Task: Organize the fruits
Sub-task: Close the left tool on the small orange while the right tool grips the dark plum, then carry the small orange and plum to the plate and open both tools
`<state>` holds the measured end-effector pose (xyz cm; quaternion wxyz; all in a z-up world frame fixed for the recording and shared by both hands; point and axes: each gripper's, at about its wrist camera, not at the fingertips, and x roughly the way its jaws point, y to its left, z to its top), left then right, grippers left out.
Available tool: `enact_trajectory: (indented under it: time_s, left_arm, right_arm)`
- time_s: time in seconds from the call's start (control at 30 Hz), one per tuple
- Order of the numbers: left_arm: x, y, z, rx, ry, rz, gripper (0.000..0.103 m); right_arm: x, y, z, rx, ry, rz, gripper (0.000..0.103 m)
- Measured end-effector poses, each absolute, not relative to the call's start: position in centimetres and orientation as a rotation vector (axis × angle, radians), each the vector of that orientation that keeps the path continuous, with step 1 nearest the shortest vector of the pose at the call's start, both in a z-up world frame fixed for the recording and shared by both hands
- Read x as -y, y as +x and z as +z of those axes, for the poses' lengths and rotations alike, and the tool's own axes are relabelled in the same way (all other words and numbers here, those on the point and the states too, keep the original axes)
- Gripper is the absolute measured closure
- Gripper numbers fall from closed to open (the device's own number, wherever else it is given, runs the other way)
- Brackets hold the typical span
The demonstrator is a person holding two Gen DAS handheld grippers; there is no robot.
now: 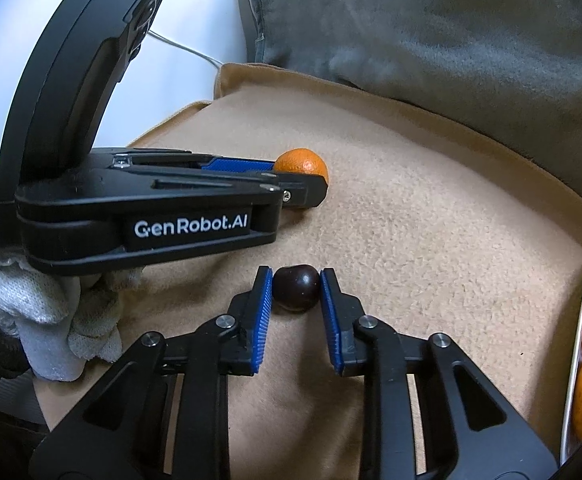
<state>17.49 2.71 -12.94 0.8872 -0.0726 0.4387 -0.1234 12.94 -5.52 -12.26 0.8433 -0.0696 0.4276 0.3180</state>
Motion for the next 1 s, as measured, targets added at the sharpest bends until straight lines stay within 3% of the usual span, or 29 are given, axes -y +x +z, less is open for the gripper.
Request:
enact_trajectory:
  time_s: [1.0]
  left_arm:
    - [1.5, 15.7, -10.0, -0.848, -0.127, -0.348, 0.069]
  right_arm:
    - [15.6, 11.1, -8.4, -0.807, -0.054, 0.552, 0.078]
